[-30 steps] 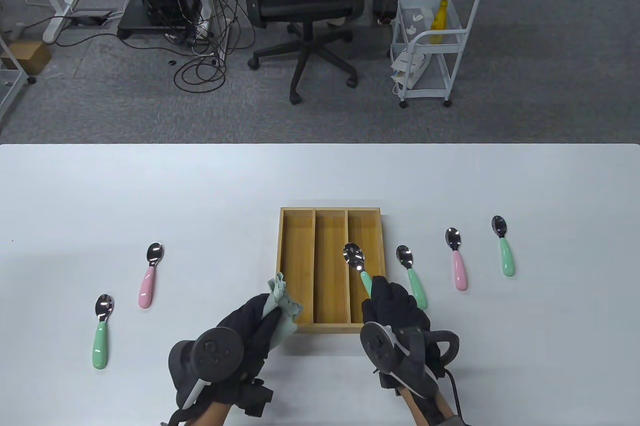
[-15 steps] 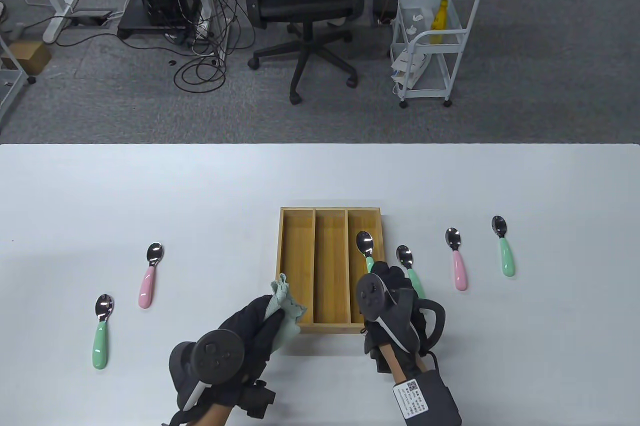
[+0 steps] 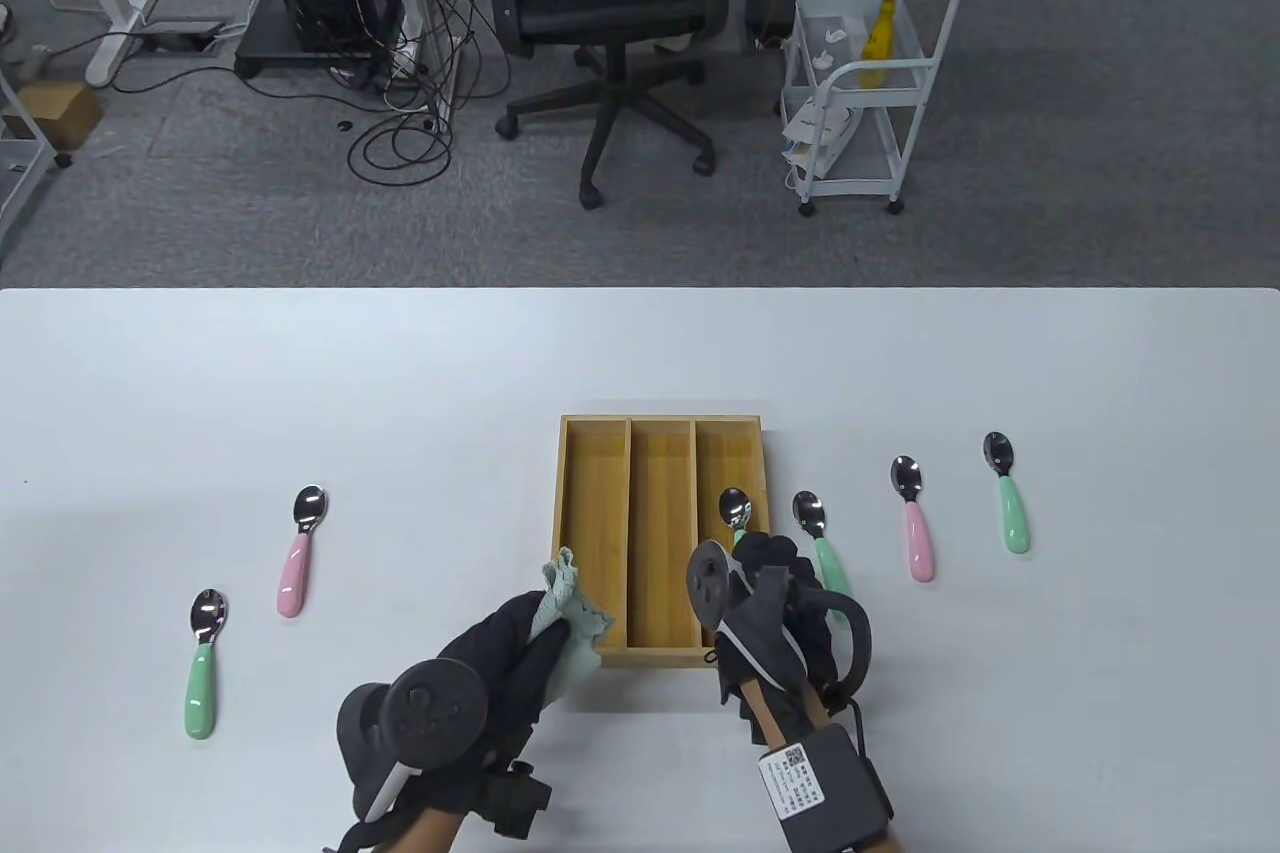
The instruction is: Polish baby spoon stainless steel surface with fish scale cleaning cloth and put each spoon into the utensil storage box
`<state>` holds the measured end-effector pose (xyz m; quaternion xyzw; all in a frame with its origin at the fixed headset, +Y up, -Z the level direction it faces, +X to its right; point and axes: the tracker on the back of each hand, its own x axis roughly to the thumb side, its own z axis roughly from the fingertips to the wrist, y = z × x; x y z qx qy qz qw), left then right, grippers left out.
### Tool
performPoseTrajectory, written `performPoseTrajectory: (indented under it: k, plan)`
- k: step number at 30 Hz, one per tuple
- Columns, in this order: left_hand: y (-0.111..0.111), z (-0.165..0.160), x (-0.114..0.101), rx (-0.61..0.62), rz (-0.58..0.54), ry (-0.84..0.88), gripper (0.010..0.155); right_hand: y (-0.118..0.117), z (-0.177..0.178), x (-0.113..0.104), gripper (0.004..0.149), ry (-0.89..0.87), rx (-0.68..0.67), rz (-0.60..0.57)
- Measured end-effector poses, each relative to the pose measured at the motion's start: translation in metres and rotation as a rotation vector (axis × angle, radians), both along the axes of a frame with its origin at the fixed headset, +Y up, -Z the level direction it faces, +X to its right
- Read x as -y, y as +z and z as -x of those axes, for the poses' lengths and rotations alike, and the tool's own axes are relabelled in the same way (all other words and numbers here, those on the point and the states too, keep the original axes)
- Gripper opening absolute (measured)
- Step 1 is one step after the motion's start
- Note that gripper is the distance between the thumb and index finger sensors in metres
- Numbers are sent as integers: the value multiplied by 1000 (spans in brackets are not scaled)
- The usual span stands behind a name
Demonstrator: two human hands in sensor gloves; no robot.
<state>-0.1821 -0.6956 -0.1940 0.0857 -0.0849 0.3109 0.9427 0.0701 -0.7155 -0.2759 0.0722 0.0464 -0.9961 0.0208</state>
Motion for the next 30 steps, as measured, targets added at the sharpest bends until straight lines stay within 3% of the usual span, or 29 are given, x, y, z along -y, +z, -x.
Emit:
performPoseTrajectory:
  k: [15,30]
  plan:
    - [0,0,-1,-2,5,0,46,4,3,0,51,46,-9,16]
    - [0,0,-1,0,-2,6,46,20,-44,-40,48,-15,5,-127]
